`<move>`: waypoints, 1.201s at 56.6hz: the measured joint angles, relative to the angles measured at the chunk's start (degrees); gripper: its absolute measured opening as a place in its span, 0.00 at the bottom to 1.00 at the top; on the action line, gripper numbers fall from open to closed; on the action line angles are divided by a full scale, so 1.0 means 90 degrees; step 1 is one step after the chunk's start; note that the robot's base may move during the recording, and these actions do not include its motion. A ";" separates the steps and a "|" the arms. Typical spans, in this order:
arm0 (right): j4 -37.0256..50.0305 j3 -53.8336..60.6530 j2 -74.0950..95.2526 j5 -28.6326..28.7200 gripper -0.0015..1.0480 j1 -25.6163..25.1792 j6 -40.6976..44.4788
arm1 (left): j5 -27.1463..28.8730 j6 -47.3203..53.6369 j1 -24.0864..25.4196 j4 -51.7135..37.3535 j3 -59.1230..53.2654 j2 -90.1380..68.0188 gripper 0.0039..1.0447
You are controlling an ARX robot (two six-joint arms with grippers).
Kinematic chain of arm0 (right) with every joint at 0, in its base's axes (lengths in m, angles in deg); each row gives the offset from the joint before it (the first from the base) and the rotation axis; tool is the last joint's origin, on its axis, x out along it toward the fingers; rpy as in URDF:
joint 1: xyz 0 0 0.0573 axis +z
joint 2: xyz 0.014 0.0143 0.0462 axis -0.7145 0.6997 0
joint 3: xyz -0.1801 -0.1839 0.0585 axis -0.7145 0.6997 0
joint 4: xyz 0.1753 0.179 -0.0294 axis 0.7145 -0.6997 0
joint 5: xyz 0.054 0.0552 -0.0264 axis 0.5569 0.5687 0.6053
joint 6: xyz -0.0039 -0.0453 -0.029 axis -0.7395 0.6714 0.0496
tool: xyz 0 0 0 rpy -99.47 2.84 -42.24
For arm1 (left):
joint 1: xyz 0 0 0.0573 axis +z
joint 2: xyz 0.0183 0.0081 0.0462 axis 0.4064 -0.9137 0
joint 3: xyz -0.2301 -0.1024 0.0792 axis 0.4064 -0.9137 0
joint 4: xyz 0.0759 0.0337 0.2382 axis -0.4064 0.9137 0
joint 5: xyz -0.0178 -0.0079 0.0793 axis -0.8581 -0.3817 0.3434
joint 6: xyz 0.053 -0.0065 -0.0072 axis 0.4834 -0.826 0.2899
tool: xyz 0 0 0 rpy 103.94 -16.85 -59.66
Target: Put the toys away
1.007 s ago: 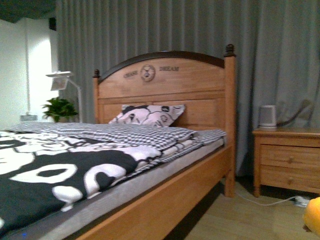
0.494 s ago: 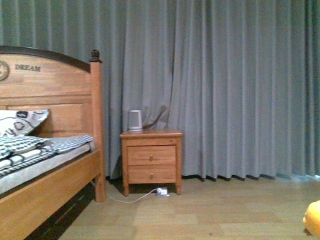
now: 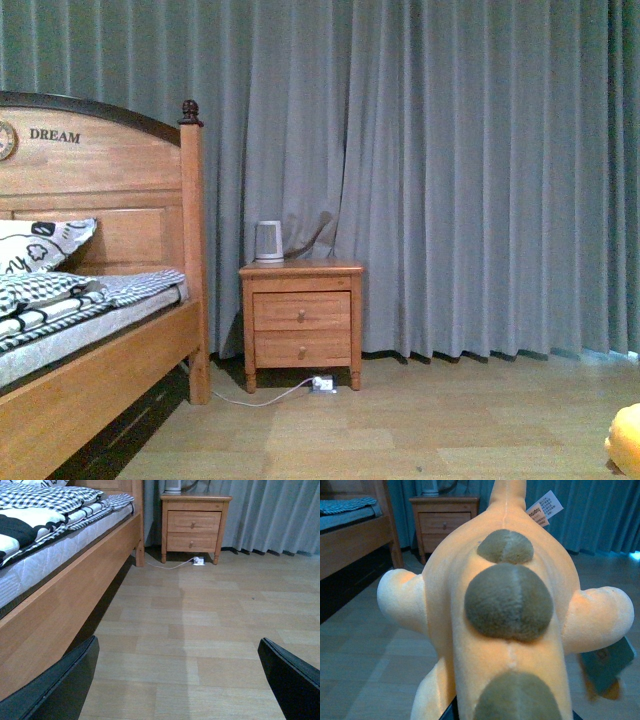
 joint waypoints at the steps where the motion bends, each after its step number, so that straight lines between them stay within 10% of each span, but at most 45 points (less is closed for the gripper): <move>1: 0.0000 0.0000 0.0000 0.0002 0.07 0.0000 0.0000 | 0.0000 0.0000 0.0000 0.0000 0.0000 0.0002 0.94; 68: 0.0000 0.0000 0.0002 0.0010 0.07 0.0000 0.0000 | 0.0002 0.0000 0.0000 0.0000 0.0000 0.0000 0.94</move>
